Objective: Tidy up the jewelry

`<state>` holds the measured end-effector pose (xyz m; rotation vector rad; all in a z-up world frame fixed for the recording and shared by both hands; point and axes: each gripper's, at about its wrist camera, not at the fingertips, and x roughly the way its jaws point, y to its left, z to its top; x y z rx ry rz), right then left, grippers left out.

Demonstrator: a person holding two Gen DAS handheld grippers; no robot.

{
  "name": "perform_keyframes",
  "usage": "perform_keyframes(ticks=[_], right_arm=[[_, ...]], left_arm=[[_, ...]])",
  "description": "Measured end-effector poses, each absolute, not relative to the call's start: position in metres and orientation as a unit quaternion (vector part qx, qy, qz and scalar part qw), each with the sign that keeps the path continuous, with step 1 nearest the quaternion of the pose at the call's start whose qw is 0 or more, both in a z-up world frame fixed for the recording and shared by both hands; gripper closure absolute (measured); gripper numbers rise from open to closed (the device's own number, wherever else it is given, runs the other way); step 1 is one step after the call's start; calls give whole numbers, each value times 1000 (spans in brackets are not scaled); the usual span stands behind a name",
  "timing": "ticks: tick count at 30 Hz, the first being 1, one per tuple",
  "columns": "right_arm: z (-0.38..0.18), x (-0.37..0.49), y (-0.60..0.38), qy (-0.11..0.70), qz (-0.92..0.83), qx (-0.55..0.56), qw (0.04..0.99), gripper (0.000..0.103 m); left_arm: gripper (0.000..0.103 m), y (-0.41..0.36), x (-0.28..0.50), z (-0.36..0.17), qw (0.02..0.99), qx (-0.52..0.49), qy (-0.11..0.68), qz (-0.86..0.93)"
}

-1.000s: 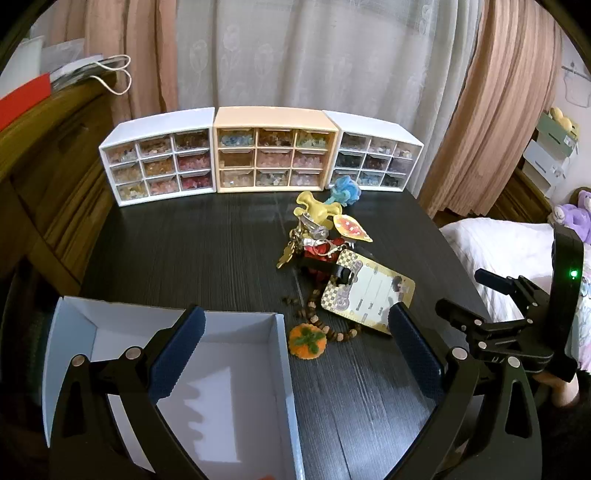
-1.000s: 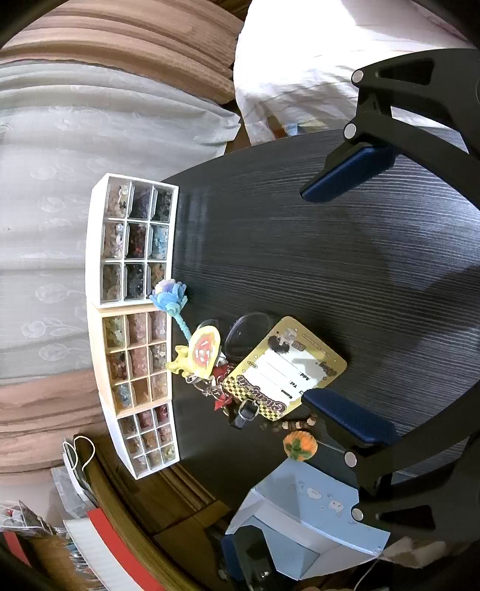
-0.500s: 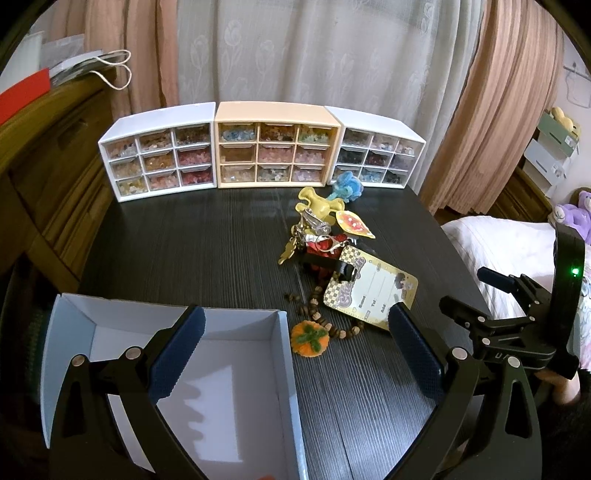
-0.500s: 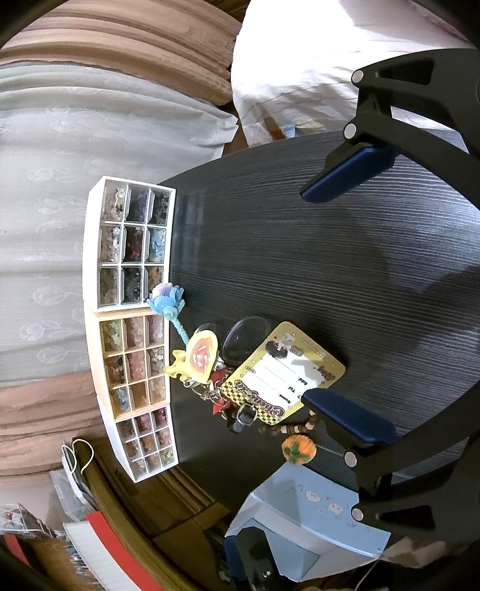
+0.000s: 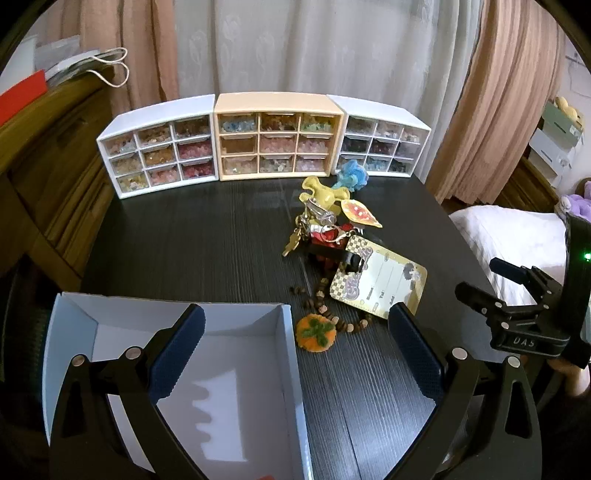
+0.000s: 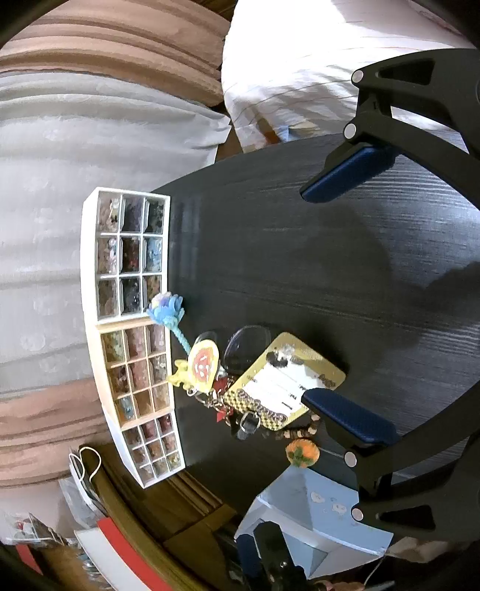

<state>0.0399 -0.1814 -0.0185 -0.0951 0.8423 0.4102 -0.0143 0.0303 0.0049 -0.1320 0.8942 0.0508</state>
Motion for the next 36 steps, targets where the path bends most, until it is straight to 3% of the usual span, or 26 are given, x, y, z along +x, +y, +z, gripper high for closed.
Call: perform_keyframes(ticks=[11,19,23,32,36], right_arm=[[-20,43,-189,398,202,-28,894,7],[-17,45,-200,357,276,77,889,7],[-15,44,-196,342,292,76,890,7],[-33,51,-187,370,337,69,863,7],[-40,54,-183,379,347,78,855,7]], left_arm=[[4,30,-10,0,896,-69,438,23],[4,28,-4,-8,888,-74,453,15],[4,30,-1,-8,886,-93,455,6],[4,49,30,11,883,-127,452,-4],[4,48,61,17,883,-88,460,21]])
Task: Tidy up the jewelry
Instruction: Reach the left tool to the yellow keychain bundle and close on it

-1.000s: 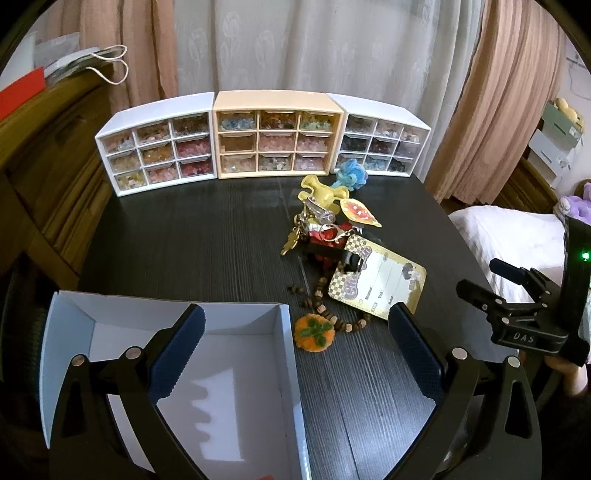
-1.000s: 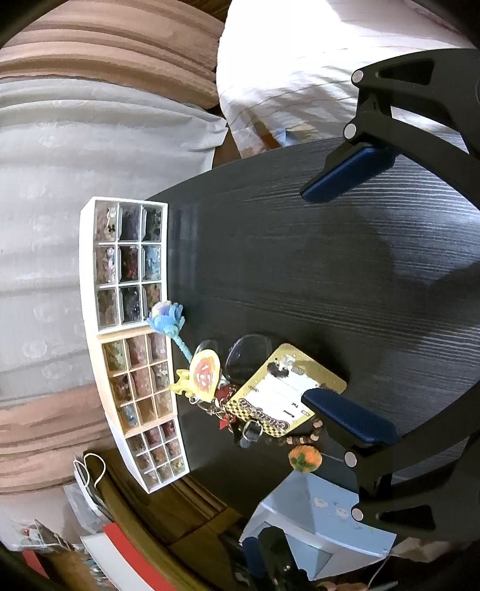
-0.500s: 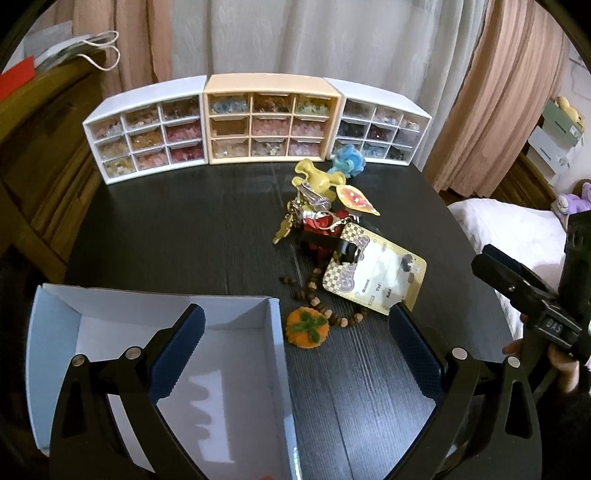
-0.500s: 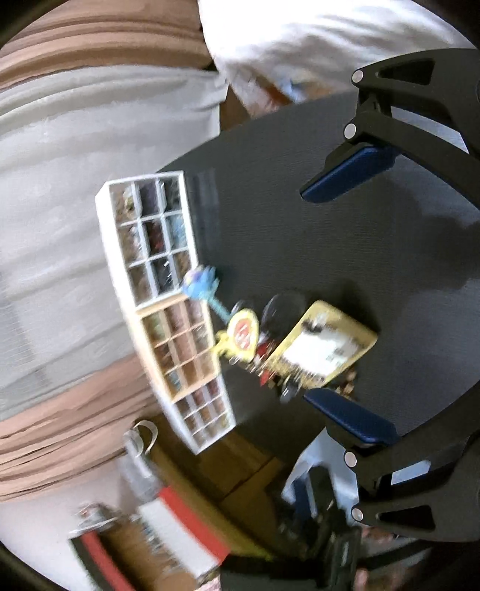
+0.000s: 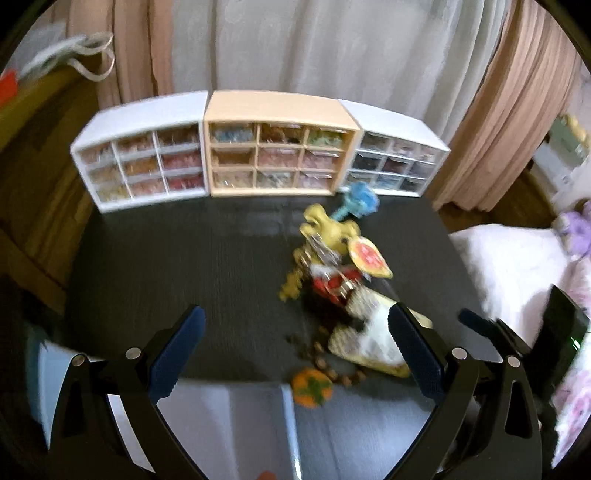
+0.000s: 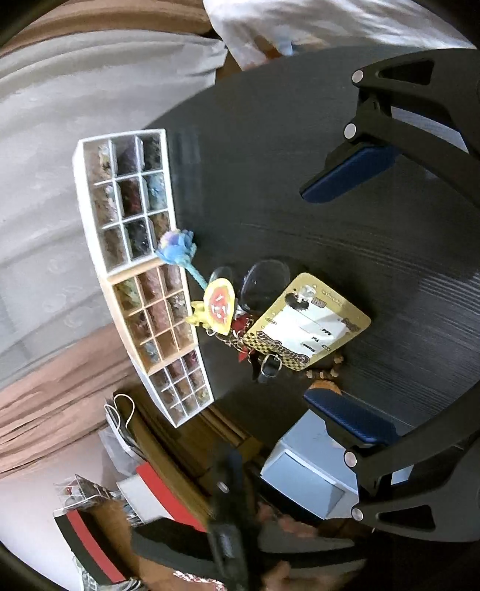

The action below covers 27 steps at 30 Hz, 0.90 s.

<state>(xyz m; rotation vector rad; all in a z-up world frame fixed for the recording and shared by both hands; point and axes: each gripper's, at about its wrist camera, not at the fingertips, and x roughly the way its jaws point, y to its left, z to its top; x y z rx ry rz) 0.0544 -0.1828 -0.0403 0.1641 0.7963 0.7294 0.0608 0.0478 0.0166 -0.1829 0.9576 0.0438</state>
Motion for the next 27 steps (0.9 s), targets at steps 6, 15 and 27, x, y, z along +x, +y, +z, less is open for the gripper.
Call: perform_keyframes(ticks=[6,15,27], right_arm=[[-51,60,-177,393,354,82,845,17],[-68,82,-171,440,369,111,811,36],[-75,73,-166,440,413,125,787,63]], left_arm=[[18,53,124,-10,832,-180,523,-38],[20,57,187,-47,803,-181,567,35],[29,58,221,-54,780,-244,576,-18]])
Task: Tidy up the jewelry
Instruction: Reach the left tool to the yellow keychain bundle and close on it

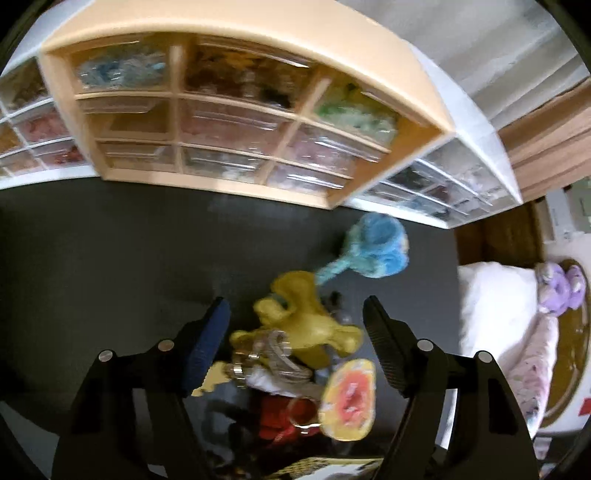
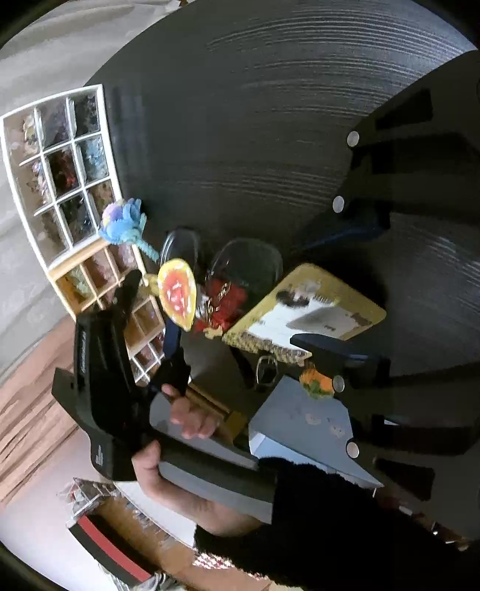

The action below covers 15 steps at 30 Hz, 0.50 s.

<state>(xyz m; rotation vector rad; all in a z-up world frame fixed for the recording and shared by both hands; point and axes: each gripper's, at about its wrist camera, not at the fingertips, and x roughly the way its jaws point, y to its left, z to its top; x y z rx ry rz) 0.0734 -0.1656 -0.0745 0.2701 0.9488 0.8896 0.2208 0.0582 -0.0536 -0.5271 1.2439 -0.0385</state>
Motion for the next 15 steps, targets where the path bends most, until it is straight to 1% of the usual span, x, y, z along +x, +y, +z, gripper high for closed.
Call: perform_keyframes(ticks=[4,5,7,8,11,12,13,15], right_arm=[[-74,72,-165,440,416,122,787,68],[-75,72,-166,439,416,123,787,71],[-75,72,-168,436,416,127,788,77],[-76,73,-169,435,416,130,788,81],[-77,72,-172,430,420,138,787,83],[-77,72,-173,427,422,141,787,85],[-76,70,-174,422,425,144,788,86],[-73,65,-174,410,432,142,791,89]], left_arm=[[30,48,225,-52,787,-228,573,-26],[33,47,227,-55,783,-228,579,-22],[45,47,229,-62,774,-223,592,-14],[45,46,228,-64,774,-222,593,-13],[46,47,224,-63,777,-226,588,-13],[53,48,224,-64,778,-233,584,-15],[63,48,224,-64,780,-236,580,-12],[64,54,219,-62,781,-241,575,-12]])
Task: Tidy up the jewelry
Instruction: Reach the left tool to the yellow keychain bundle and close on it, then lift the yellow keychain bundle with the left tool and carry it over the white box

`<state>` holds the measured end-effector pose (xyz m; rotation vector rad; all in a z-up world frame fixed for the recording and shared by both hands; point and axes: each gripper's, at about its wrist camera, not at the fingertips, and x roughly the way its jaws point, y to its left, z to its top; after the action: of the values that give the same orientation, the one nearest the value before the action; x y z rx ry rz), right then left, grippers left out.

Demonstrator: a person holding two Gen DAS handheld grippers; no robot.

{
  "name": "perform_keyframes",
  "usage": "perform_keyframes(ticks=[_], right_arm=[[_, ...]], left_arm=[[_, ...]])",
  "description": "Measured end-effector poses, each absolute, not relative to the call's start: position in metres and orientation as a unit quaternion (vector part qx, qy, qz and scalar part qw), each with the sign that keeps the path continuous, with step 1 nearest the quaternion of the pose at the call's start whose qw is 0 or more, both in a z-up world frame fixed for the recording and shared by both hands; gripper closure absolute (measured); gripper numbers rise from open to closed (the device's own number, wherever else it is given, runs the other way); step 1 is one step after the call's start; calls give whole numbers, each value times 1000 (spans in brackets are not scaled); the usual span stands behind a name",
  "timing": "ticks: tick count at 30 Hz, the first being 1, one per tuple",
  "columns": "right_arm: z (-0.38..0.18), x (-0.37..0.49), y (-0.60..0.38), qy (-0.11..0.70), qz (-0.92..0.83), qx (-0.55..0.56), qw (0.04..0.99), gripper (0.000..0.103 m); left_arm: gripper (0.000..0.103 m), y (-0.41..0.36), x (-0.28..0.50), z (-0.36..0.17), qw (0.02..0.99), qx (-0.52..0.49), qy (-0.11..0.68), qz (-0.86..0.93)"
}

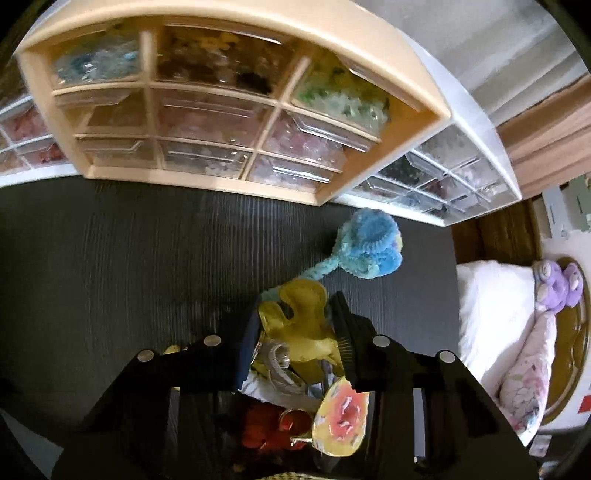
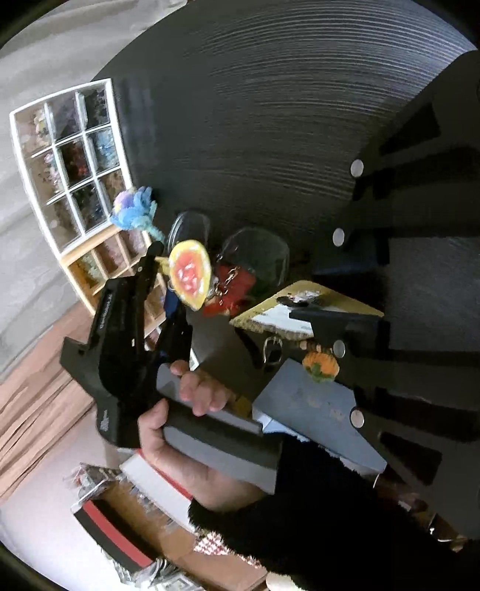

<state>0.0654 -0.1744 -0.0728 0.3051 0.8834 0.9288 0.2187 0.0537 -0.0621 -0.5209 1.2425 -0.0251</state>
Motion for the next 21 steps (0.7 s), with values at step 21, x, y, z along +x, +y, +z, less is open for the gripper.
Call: perform_keyframes(ticks=[21], right_arm=[[-35,24,-154,368,402,73,835,98]], left_arm=[[96,41,173,-10,846,-187,498,-47]])
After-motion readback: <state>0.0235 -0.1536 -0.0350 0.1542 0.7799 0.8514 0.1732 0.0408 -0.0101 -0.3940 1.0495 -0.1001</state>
